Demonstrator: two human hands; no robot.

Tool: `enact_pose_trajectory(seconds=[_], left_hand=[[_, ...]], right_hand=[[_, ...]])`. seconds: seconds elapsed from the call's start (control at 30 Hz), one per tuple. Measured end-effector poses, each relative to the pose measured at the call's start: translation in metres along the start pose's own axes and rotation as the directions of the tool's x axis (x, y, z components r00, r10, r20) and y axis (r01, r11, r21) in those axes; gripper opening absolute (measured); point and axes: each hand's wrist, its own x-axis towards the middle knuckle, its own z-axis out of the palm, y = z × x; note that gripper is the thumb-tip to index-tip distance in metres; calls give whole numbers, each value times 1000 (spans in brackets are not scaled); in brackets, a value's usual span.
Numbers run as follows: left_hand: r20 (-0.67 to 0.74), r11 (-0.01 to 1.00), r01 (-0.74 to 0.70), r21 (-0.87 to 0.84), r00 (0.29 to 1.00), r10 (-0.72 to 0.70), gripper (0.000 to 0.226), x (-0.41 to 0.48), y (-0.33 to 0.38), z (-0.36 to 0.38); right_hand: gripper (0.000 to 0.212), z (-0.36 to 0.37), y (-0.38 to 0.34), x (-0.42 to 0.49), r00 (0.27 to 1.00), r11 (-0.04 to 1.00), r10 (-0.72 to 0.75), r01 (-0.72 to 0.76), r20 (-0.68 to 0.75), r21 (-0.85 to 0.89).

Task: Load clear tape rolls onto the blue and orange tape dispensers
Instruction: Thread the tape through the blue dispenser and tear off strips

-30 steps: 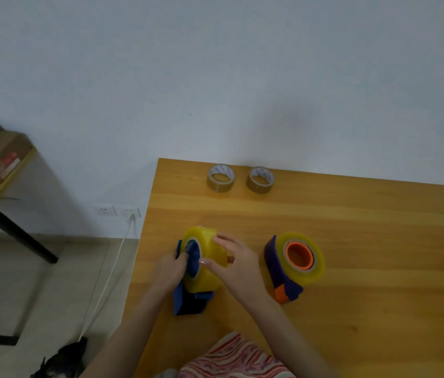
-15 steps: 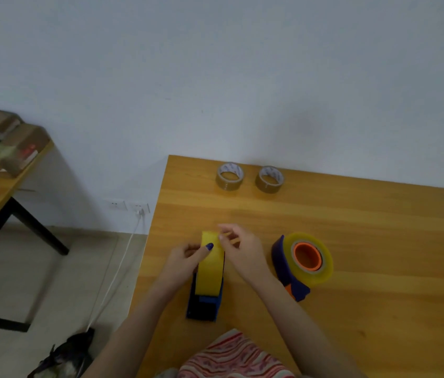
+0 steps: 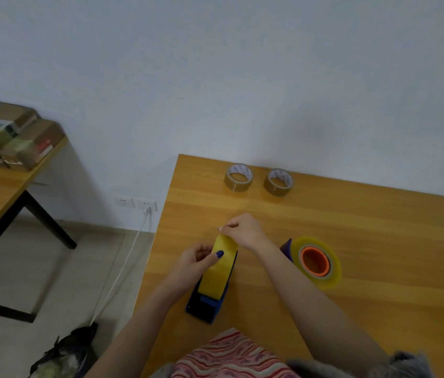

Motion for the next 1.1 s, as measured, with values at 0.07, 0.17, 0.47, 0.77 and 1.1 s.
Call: enact_pose_trajectory(seconds=[0.07,0.17,0.47,0.77,1.1], left_hand=[[17,1000,-12,-17,1000,12,26,1,0,2],[6,999,-2,-51,1000,3,31,3,-1,5],[103,990,143,0,984,-142,37,11,4,11],[310,992,127,22,942,-128,49,10,1,-8],[273,990,132,-42,955,-116,39,10,-2,-13]], right_hand=[[33,-2,1,6,998,998,56,-55,-20,38],[26,-3,3,13,973,954,230,-225,-5,197],[34,6,18,24,975,981,194,-190,-104,49],[30,0,28,30,993,997,80,-82,-91,-15],[35,-3,45,44,957,939,288,-291,43,181]])
